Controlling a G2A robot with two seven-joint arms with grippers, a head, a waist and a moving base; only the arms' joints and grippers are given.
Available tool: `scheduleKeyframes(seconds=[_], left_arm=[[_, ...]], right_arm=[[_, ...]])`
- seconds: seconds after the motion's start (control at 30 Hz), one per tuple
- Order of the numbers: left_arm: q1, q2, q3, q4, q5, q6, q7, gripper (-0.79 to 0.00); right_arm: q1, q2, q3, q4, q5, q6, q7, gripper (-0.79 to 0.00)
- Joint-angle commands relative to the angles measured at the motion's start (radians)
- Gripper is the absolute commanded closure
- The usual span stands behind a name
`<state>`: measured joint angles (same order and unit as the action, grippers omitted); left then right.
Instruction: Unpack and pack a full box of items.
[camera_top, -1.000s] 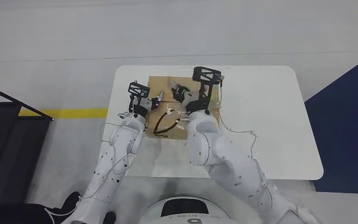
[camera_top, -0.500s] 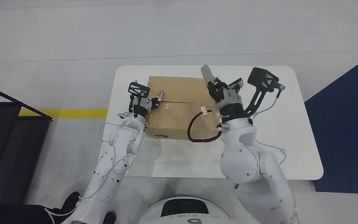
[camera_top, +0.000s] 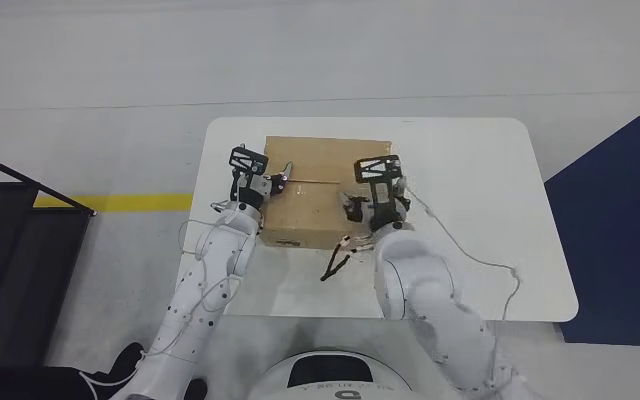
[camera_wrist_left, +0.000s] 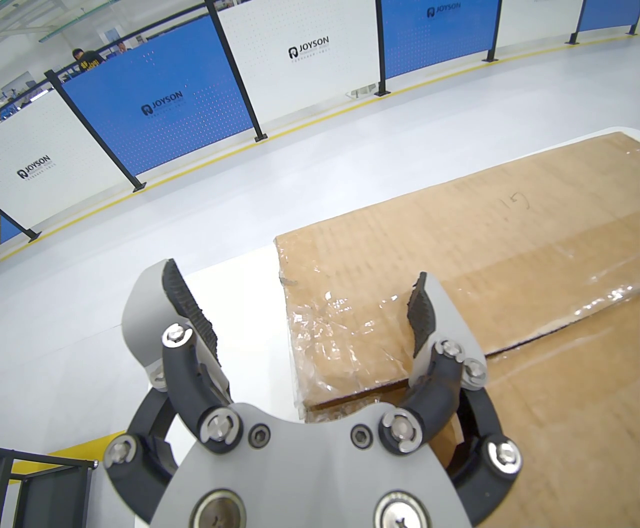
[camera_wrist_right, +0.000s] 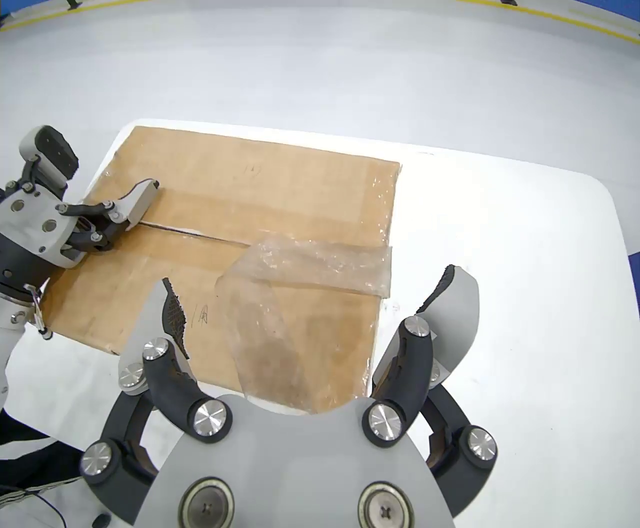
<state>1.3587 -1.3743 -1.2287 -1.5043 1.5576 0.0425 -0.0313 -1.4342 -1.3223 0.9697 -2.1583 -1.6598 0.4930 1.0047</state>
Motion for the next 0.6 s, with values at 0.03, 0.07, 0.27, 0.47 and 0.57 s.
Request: scheduleKeyframes(seconds=[0.03,0.07,0.27,0.47,0.57], left_arm=[[0.0,0.0,0.0,0.0,0.0,0.0,0.0,-0.785],[0.0,0.0,0.0,0.0,0.0,0.0,0.0,-0.785],[0.0,0.0,0.0,0.0,0.0,0.0,0.0,-0.785],[0.0,0.0,0.0,0.0,0.0,0.0,0.0,-0.785],[0.0,0.0,0.0,0.0,0.0,0.0,0.0,-0.785]], right_arm=[[-0.004,-0.002,-0.008,0.031,-0.11,-0.02,0.065,-0.785],[0.0,-0.004,-0.011,0.044,-0.132,-0.025,0.085,-0.785],[0.062,-0.028,-0.045,0.161,-0.202,-0.013,0.141,-0.785],[0.124,-0.058,-0.083,0.236,-0.226,0.035,0.114,-0.785],[0.155,-0.077,-0.11,0.281,-0.227,0.08,0.081,-0.785]])
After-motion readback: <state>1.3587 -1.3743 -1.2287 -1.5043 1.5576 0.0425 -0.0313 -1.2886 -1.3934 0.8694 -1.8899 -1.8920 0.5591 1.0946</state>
